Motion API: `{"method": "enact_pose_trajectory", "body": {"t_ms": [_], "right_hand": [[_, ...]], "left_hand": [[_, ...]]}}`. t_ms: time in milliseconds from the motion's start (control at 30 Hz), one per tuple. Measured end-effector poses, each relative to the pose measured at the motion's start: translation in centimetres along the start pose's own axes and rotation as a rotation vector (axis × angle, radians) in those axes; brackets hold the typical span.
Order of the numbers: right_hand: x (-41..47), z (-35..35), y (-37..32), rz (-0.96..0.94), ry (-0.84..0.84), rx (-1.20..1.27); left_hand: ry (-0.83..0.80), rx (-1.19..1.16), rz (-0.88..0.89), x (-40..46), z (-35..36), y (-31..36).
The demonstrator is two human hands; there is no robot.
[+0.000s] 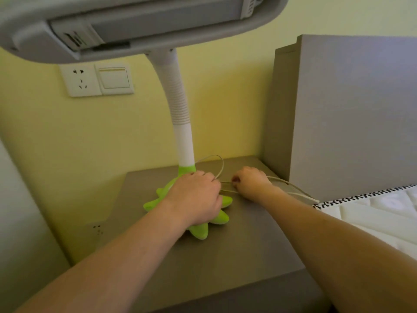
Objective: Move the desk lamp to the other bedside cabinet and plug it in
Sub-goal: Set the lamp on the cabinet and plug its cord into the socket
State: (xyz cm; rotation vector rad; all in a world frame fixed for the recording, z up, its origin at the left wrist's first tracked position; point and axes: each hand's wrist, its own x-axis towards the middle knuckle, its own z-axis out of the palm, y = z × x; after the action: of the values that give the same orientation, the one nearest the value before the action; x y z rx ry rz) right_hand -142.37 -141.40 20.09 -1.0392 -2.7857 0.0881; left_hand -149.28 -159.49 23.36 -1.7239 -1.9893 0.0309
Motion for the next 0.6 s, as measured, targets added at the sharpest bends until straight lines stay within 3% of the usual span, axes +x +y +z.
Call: {"method": "enact_pose_trajectory", "body": {"t_ms": [367, 600], "right_hand": [[1.6, -5.5, -1.4, -0.007, 0.414, 0.376], [2.0, -8.7, -4.6, -0.129, 0.47, 0.369]], "left_hand": [[0.124, -0.323, -0.289, -0.6, -2.5, -5.0], [0.019, -0.353, -0.593, -0.9, -3.6, -10.2]]}}
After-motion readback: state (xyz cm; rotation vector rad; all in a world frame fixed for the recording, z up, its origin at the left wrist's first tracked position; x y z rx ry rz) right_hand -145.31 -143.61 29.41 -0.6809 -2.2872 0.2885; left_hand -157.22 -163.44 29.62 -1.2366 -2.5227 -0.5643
